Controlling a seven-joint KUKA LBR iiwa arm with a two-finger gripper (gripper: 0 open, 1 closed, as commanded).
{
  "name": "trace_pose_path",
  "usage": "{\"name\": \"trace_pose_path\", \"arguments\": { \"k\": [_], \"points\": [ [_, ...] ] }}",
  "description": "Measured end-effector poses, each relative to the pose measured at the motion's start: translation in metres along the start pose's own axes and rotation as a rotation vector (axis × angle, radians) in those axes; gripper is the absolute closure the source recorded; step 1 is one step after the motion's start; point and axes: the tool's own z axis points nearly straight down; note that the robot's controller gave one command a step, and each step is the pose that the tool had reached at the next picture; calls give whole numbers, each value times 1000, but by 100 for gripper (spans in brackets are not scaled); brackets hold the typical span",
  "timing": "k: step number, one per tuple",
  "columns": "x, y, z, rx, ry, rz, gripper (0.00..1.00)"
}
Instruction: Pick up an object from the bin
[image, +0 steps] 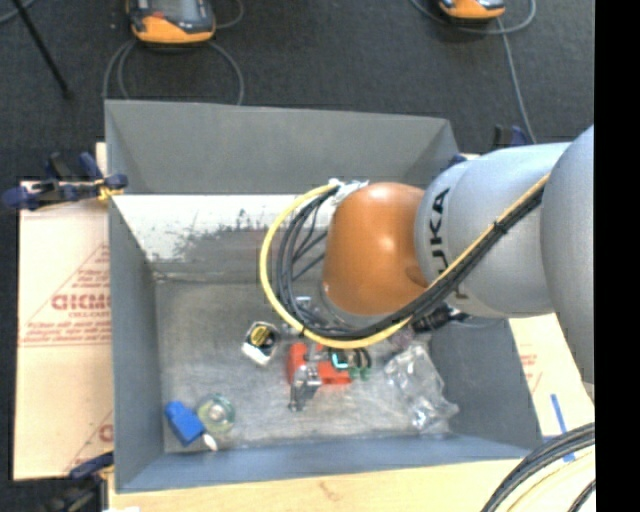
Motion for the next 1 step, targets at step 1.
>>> {"name": "trace_pose_path", "arguments": {
  "k": [1],
  "points": [
    [-45, -26, 51, 1, -8, 15, 0]
  ]
}}
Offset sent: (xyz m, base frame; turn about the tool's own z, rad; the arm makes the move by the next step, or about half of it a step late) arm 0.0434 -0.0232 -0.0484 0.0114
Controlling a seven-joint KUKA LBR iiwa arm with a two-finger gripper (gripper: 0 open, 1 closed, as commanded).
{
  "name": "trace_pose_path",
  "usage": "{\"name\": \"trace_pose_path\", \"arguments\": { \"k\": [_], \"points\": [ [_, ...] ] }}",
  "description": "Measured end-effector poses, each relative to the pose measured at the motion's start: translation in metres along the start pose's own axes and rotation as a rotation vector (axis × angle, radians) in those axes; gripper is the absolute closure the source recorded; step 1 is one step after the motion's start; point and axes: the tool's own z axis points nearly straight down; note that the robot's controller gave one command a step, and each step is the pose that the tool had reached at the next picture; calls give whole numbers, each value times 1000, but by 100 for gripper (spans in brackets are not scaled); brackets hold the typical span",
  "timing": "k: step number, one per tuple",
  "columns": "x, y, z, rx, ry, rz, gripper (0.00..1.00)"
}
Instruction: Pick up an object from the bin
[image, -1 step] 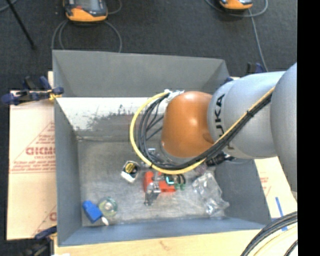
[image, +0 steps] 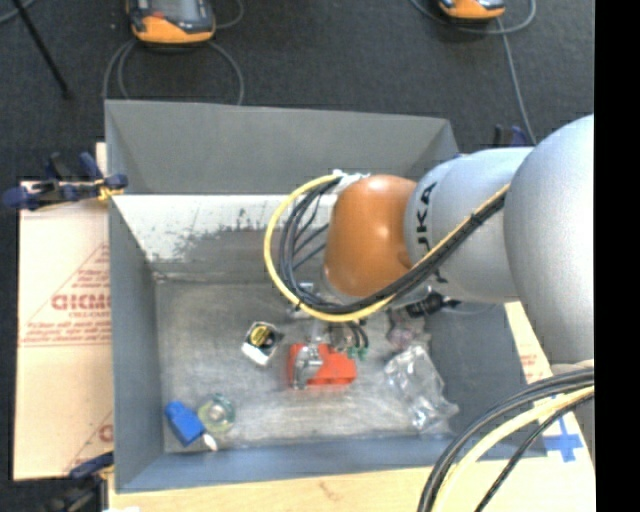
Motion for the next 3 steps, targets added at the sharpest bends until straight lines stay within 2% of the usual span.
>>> {"name": "trace_pose_path", "arguments": {
  "k": [1, 2, 3],
  "points": [
    [-2, -50, 24, -5, -6, 4, 0],
    [-5, -50, 21, -4, -17, 5, 100],
    [-20, -85, -184, 3, -10, -196, 100]
  ]
}}
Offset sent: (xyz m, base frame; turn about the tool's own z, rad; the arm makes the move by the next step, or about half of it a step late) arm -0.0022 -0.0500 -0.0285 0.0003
